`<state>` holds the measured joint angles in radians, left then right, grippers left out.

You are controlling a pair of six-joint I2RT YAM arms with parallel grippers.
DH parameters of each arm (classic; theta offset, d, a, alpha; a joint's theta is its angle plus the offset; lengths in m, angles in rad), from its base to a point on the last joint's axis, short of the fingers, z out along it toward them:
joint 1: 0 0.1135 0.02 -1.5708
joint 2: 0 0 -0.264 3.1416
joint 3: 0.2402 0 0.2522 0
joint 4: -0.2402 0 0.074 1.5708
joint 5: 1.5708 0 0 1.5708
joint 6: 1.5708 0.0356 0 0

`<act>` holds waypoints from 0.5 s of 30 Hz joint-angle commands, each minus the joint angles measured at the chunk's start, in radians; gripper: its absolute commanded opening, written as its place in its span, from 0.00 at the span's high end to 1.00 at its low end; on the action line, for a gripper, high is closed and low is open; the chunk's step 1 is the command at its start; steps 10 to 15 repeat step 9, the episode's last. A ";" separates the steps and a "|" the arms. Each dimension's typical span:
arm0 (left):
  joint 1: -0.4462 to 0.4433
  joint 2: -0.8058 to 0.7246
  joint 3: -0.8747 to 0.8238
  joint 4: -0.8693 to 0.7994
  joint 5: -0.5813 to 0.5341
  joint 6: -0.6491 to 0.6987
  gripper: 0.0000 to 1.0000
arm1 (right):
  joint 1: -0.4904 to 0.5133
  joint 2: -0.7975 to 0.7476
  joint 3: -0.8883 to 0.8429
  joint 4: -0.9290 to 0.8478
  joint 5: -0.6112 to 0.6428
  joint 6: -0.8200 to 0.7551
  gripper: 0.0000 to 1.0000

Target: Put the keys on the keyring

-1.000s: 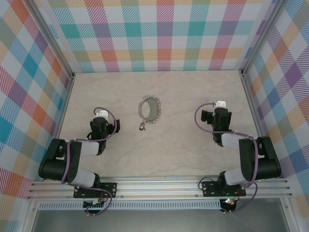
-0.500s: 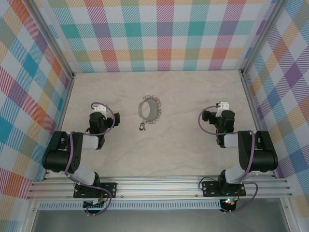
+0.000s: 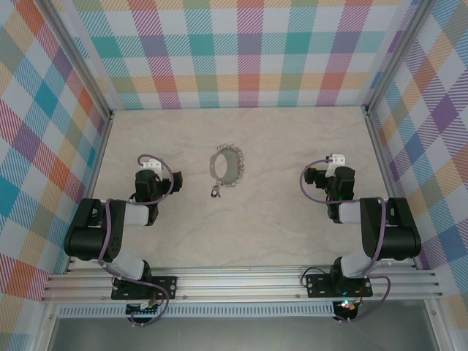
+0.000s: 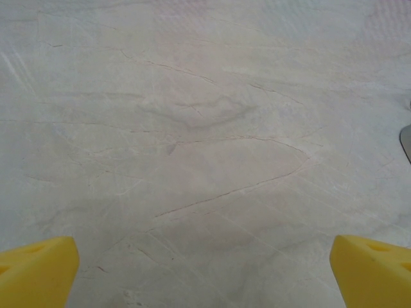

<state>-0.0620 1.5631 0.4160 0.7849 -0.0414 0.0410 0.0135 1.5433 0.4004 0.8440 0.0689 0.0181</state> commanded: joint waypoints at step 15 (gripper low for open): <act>0.004 0.005 0.010 0.014 -0.003 -0.006 0.00 | -0.003 -0.010 -0.002 0.005 -0.035 0.006 0.00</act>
